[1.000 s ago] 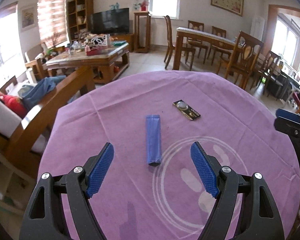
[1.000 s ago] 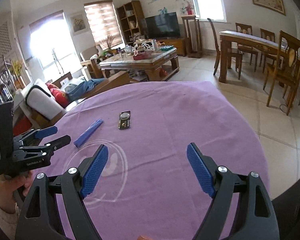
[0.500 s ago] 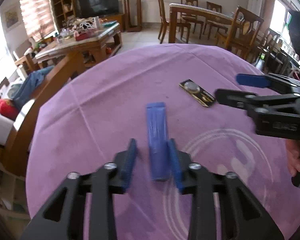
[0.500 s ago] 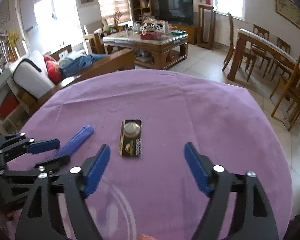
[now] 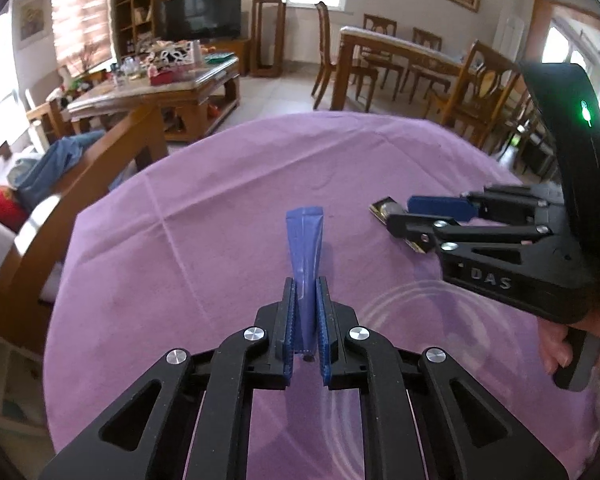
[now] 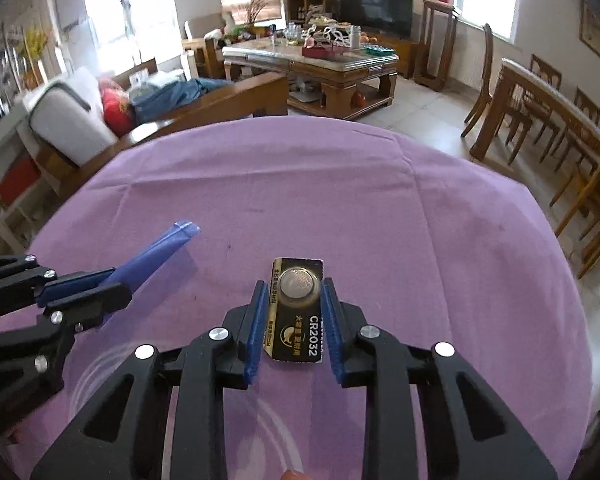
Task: Collect trash
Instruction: 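Carry the blue comb and battery card to the bin and open both tools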
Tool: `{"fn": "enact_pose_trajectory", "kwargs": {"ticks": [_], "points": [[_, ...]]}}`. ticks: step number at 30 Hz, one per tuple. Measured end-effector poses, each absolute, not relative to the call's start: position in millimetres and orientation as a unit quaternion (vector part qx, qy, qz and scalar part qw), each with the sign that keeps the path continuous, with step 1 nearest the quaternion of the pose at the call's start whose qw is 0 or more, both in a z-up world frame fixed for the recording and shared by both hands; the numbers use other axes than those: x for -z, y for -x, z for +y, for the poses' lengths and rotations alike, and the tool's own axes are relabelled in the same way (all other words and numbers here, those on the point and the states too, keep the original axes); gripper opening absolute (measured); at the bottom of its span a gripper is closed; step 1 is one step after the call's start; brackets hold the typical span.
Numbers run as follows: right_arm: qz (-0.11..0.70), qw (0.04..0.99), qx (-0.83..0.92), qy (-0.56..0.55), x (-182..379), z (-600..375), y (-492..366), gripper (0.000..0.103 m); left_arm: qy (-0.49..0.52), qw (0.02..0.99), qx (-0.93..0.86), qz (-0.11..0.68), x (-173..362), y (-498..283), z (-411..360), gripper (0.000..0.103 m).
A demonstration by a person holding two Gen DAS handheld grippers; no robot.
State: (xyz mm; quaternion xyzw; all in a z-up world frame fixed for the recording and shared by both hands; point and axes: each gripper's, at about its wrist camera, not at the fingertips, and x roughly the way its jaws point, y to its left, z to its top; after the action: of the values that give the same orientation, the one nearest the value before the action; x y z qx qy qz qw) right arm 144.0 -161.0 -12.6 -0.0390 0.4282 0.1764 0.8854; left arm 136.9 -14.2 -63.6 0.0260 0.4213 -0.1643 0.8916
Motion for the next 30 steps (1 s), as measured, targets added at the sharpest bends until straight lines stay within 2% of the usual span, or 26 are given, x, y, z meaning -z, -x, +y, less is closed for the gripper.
{"fn": "enact_pose_trajectory", "kwargs": {"ticks": [7,11,14,21,30], "points": [[0.378,0.907,-0.178,-0.048,-20.6,-232.1,-93.1,0.026,-0.001,0.893,0.204,0.401,49.9,-119.4,-18.6,0.010],[0.327,0.930,-0.134,-0.101,-43.3,-304.0,-39.1,0.026,0.003,0.890,0.248,0.382,34.2,-104.5,-48.9,0.010],[0.287,0.945,-0.077,-0.138,-54.9,-364.4,8.0,0.026,0.010,0.883,0.300,0.362,21.3,-88.2,-91.8,0.010],[0.228,0.952,0.078,-0.187,-57.8,-484.7,114.6,0.026,0.017,0.823,0.462,0.332,-2.7,-36.2,-245.3,0.010],[0.220,0.930,0.179,-0.233,-30.1,-565.9,190.5,0.027,-0.043,0.735,0.579,0.349,28.3,42.7,-414.2,0.010]]}}
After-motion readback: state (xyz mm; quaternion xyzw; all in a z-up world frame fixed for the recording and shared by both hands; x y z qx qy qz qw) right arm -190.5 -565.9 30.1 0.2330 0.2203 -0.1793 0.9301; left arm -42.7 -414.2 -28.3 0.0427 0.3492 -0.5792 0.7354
